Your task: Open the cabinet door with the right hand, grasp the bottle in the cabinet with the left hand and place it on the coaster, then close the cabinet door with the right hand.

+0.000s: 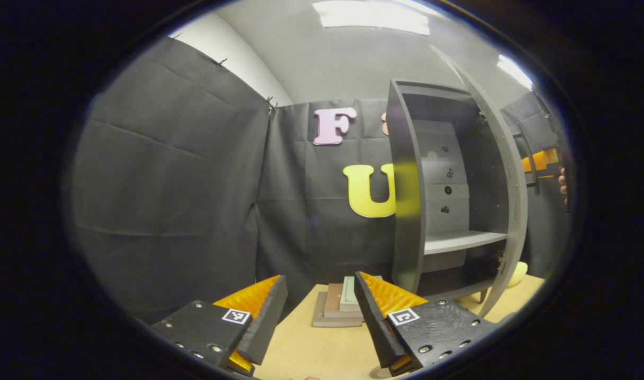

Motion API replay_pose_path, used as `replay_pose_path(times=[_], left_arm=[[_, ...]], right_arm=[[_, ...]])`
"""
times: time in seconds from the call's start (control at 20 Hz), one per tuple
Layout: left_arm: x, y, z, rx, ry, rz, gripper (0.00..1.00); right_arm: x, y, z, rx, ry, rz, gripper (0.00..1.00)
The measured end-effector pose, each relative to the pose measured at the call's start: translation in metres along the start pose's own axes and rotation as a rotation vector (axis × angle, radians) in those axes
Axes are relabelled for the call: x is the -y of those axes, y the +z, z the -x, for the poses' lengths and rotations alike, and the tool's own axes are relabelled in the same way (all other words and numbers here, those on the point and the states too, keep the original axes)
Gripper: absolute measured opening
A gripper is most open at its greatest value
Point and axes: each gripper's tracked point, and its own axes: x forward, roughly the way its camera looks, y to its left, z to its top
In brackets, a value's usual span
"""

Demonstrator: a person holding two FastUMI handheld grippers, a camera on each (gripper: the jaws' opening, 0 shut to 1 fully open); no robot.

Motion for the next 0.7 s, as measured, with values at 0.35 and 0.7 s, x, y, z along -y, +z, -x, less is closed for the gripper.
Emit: replay_pose_path(times=[0.35,0.7], left_arm=[[-0.016,-0.008,0.009,-0.02,0.033,0.003,0.76],[-0.024,-0.018,0.019,-0.058,0.058,0.008,0.76]], right_arm=[[-0.039,-0.016,-0.033,-0.025,0.033,0.05,0.96],[-0.041,-0.016,-0.082,-0.017,0.037,0.014,0.96]])
